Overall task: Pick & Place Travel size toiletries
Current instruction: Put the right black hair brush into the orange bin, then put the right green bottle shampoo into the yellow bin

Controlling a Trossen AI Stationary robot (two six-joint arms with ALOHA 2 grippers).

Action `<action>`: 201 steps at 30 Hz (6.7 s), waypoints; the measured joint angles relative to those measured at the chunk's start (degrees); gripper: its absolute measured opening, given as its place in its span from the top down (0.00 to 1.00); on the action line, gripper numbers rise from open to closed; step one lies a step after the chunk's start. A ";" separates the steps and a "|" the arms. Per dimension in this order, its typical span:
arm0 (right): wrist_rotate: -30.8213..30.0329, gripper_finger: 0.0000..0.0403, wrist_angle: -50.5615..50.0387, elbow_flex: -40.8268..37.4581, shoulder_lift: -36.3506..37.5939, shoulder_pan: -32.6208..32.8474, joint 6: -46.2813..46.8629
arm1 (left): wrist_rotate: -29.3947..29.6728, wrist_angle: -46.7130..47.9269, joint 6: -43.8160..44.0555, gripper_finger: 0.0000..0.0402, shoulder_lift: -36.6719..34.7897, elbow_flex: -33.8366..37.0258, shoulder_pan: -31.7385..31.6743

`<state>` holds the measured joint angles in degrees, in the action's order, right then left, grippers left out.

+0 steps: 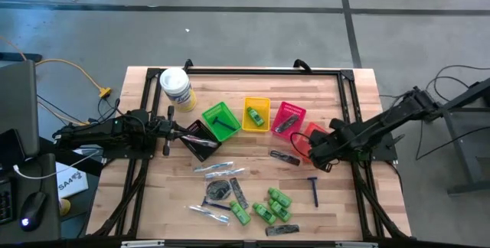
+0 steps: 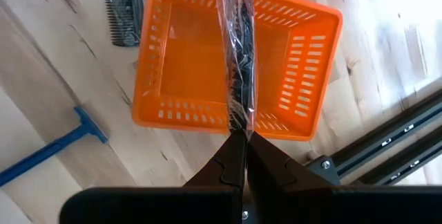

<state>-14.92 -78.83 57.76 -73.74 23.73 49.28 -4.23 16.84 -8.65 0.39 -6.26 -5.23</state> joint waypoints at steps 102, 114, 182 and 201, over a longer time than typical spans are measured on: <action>5.93 0.99 29.34 -13.16 -5.77 -7.33 -19.21 | 0.00 0.04 -0.02 1.00 0.02 0.00 0.00; 3.87 0.99 21.09 -11.89 -6.27 -10.60 -13.03 | 0.01 0.04 -0.02 1.00 0.02 0.01 0.00; 27.86 0.99 80.86 -48.12 63.06 -24.81 -47.73 | 7.32 -0.13 1.66 1.00 0.01 0.02 0.00; 35.79 0.99 78.82 -51.95 71.50 -35.08 -47.86 | 7.32 0.11 2.02 1.00 0.01 0.00 0.02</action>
<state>20.87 -0.01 5.80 -2.25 -11.35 1.42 3.09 16.95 -6.63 0.40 -6.26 -5.22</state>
